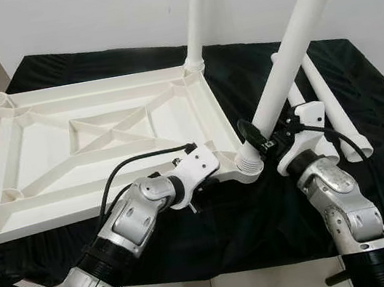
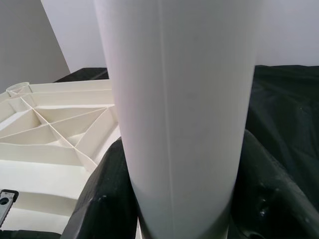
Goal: Building children table
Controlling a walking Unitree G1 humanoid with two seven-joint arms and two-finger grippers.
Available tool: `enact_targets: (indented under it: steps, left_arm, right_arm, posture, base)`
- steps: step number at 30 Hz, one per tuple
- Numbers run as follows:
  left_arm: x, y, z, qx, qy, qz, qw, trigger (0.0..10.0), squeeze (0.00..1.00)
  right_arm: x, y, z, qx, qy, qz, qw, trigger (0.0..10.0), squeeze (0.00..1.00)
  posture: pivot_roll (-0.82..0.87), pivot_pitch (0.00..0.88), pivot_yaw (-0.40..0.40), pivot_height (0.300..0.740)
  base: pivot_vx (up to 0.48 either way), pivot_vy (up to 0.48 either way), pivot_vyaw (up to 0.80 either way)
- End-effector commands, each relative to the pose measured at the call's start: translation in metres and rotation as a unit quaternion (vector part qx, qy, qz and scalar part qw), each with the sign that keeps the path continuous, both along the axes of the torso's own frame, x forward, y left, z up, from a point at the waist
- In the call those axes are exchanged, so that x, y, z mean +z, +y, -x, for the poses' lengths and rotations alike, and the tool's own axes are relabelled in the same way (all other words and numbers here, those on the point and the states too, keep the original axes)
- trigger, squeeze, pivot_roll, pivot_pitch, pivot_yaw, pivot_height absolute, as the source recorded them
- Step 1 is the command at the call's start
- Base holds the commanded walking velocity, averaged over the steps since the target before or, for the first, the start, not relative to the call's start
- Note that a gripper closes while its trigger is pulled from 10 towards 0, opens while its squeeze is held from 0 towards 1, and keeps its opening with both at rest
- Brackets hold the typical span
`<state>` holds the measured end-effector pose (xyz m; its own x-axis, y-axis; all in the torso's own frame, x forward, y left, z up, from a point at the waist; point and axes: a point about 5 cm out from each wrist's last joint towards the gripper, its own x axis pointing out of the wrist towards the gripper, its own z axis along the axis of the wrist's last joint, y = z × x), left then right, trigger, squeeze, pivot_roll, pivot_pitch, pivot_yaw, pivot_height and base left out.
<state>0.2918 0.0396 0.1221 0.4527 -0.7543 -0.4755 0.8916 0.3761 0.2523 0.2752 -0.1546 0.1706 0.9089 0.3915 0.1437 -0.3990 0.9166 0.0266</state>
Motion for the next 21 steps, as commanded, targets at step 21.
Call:
enact_targets:
  steps: [21]
  left_arm:
    - [0.014, 0.0, -0.004, -0.004, -0.037, 0.005, 0.999, 10.0, 0.0]
  right_arm:
    - [-0.028, -0.004, -0.006, -0.004, 0.07, 0.033, 0.997, 10.0, 0.0]
  posture:
    - [0.04, 0.042, -0.087, 0.74]
  base:
    - [0.0, 0.0, 0.0]
